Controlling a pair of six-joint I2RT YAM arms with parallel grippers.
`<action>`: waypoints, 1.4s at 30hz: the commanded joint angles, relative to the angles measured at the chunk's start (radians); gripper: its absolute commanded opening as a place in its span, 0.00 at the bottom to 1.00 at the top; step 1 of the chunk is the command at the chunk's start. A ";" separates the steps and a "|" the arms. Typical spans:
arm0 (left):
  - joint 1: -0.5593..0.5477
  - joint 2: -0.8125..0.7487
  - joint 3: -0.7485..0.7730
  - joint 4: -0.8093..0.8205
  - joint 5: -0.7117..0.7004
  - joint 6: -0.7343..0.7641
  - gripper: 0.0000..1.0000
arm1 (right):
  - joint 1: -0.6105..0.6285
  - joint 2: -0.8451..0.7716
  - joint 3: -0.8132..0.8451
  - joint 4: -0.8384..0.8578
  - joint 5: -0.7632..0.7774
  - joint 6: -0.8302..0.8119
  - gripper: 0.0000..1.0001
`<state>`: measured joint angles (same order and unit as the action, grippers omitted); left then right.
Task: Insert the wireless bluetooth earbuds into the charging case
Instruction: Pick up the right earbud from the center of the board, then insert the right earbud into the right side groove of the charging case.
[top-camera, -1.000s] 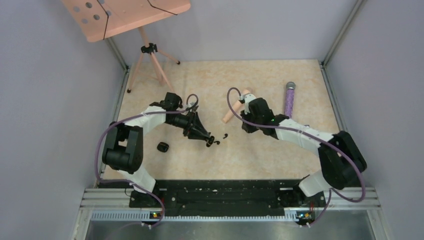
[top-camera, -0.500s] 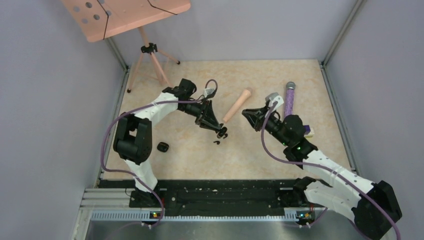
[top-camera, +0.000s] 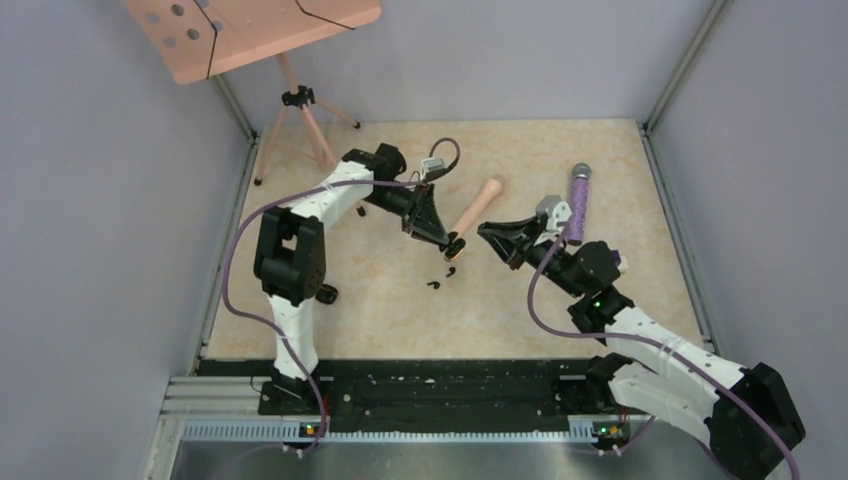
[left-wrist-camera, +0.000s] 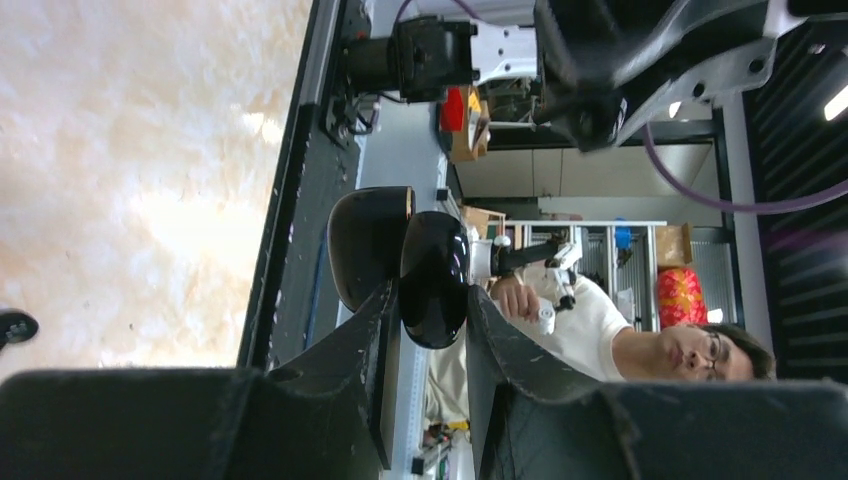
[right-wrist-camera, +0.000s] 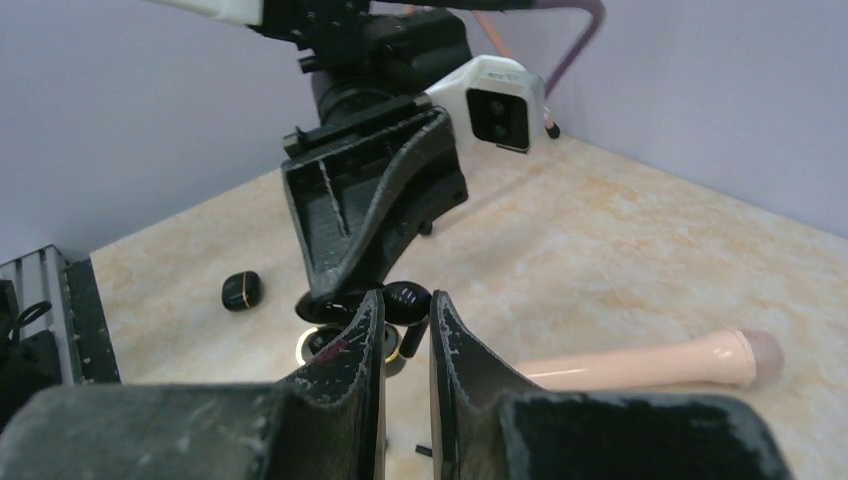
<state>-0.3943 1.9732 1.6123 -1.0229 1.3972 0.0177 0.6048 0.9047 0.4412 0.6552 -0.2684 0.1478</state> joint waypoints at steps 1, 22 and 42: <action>-0.007 0.129 0.171 -0.456 0.097 0.436 0.00 | 0.007 0.009 -0.026 0.136 -0.080 -0.044 0.06; -0.009 0.178 0.221 -0.564 0.119 0.520 0.00 | 0.075 0.153 -0.006 0.184 -0.123 -0.140 0.02; -0.011 0.172 0.204 -0.565 0.130 0.520 0.00 | 0.086 0.239 -0.019 0.297 -0.092 -0.166 0.01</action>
<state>-0.4011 2.1860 1.8050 -1.5486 1.4845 0.5083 0.6788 1.1259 0.4122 0.8536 -0.3645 -0.0067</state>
